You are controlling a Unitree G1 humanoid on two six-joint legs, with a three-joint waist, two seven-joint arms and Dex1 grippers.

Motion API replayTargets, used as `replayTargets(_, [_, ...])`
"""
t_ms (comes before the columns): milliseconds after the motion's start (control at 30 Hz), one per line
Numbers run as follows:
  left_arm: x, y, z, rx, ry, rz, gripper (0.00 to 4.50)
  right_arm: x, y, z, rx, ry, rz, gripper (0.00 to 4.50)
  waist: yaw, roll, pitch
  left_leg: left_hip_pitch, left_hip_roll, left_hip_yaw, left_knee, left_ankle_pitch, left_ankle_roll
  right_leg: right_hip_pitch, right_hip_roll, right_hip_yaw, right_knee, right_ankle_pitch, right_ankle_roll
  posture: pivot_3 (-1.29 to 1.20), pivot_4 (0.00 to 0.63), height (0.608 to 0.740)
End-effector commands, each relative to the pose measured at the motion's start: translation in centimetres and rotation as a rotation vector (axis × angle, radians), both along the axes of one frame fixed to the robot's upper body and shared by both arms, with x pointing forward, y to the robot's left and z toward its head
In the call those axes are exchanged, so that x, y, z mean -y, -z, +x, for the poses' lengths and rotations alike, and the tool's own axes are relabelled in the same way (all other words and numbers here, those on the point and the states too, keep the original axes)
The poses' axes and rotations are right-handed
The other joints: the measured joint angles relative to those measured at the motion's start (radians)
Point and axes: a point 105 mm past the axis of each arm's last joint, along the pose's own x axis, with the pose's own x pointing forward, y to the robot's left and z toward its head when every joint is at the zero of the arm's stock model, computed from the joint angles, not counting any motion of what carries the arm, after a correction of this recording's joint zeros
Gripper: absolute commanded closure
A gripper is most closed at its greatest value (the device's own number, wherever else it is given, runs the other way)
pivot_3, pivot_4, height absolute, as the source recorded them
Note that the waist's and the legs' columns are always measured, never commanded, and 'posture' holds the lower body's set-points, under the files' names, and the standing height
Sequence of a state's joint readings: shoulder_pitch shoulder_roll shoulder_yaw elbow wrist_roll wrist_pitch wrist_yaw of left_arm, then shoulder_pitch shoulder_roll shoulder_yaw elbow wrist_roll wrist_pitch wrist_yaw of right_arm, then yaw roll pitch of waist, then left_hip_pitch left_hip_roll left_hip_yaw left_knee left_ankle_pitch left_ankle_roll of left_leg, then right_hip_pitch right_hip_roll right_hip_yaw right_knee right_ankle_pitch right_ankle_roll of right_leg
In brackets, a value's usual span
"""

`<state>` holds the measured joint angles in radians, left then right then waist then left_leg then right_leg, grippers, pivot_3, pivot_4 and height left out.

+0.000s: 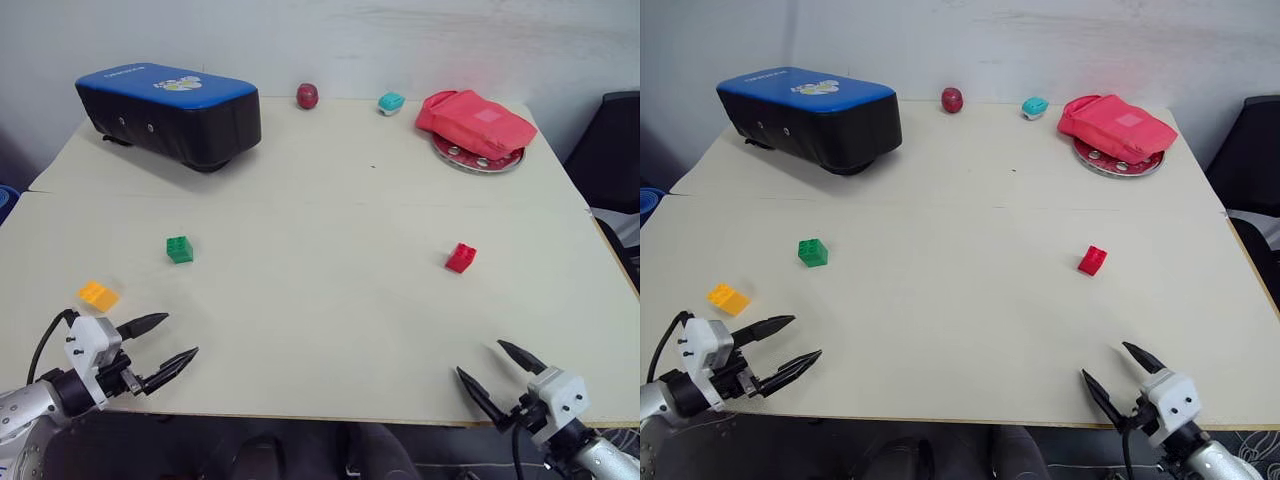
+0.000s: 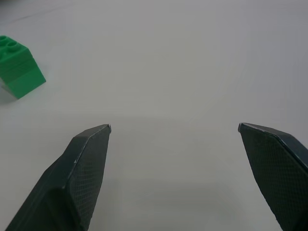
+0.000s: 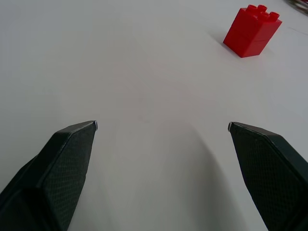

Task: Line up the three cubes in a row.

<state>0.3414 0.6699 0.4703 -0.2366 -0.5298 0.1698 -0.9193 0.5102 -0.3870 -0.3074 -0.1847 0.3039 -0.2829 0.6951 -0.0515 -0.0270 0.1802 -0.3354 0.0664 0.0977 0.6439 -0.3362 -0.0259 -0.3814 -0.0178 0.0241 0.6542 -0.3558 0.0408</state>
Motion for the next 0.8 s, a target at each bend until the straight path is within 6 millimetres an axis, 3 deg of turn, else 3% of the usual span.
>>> replayTargets(33, [1.7, -2.2, 0.5, 0.058, 0.080, -0.040, 0.04, -0.8, -2.5, 1.2, 0.091, 0.074, 0.080, 0.00, -0.001, 0.000, 0.000, 0.000, 0.000, 0.000, 0.000, 0.000, 0.000, 0.000, 0.000, 0.000, 0.000, 0.000, 0.000, 0.00, 0.150, 0.740])
replayTargets(133, [4.4, -3.5, 1.5, 0.088, 0.186, -0.091, 0.04, -2.8, -5.9, 4.1, 0.203, 0.187, 0.188, 0.00, -0.003, 0.001, 0.001, 0.000, 0.000, 0.000, 0.000, 0.000, -0.001, -0.001, 0.000, 0.000, 0.001, 0.000, 0.000, 0.00, 0.150, 0.740])
replayTargets(233, [5.8, -4.1, 2.1, 0.109, 0.240, -0.099, 0.04, -4.2, -7.5, 6.2, 0.229, 0.255, 0.230, 0.00, -0.011, 0.000, 0.000, -0.005, -0.001, 0.001, 0.003, 0.002, -0.004, -0.011, 0.000, 0.002, 0.007, 0.000, 0.001, 0.00, 0.150, 0.740])
replayTargets(267, [5.9, -4.1, 2.1, 0.110, 0.246, -0.098, 0.04, -4.4, -7.6, 6.5, 0.225, 0.265, 0.230, 0.00, -0.010, 0.000, 0.000, -0.006, -0.001, 0.002, 0.002, 0.004, -0.005, -0.012, 0.001, 0.003, 0.008, 0.000, 0.001, 0.00, 0.150, 0.740])
replayTargets(367, [7.5, -4.7, 2.7, 0.112, 0.305, -0.113, 0.04, -4.9, -8.0, 10.1, 0.216, 0.402, 0.257, 0.00, -0.007, 0.000, 0.000, -0.007, 0.001, 0.001, 0.001, 0.007, -0.012, -0.014, 0.004, 0.003, 0.006, 0.000, 0.000, 0.00, 0.150, 0.740])
replayTargets(500, [7.7, -4.8, 2.9, 0.109, 0.314, -0.105, 0.04, -5.0, -8.6, 12.5, 0.215, 0.482, 0.237, 0.00, -0.008, 0.000, 0.000, -0.018, 0.000, 0.003, 0.005, 0.008, -0.012, -0.027, 0.005, 0.006, 0.011, 0.001, 0.001, 0.00, 0.150, 0.740])
replayTargets(800, [8.0, -4.8, 2.7, 0.114, 0.311, -0.090, 0.04, -4.3, -8.6, 15.2, 0.167, 0.607, 0.295, 0.00, -0.026, -0.001, 0.000, -0.020, 0.001, 0.007, 0.005, 0.009, -0.011, -0.031, 0.006, 0.010, 0.013, 0.001, 0.001, 0.00, 0.150, 0.740])
